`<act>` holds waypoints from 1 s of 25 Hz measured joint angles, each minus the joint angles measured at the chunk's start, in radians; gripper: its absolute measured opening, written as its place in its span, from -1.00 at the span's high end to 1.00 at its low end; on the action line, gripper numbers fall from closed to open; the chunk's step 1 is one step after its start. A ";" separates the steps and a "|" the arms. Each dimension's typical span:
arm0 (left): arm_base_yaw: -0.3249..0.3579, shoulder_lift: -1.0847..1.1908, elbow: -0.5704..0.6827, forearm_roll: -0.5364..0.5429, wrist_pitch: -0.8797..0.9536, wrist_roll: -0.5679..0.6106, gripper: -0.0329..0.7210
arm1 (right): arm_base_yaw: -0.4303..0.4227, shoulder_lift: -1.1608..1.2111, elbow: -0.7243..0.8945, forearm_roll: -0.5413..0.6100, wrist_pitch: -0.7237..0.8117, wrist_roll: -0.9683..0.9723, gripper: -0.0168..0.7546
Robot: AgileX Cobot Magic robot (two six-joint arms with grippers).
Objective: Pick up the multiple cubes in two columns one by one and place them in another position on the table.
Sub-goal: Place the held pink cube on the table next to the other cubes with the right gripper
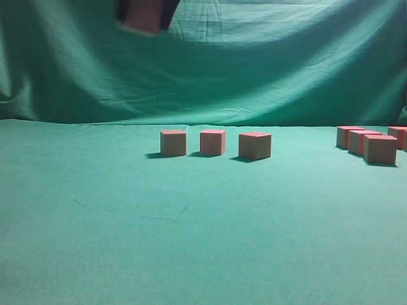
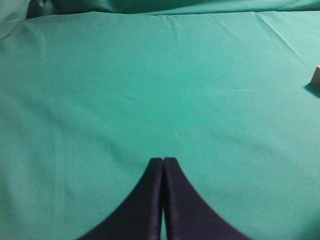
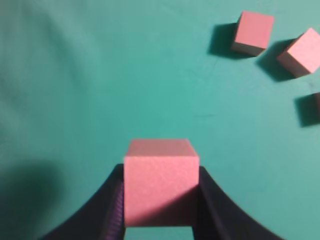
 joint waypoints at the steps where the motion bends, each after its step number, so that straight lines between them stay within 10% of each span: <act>1: 0.000 0.000 0.000 0.000 0.000 0.000 0.91 | 0.002 0.028 -0.024 -0.004 0.002 0.030 0.29; 25: 0.000 0.000 0.000 0.000 0.000 0.000 0.91 | 0.000 0.423 -0.279 -0.216 0.019 0.446 0.29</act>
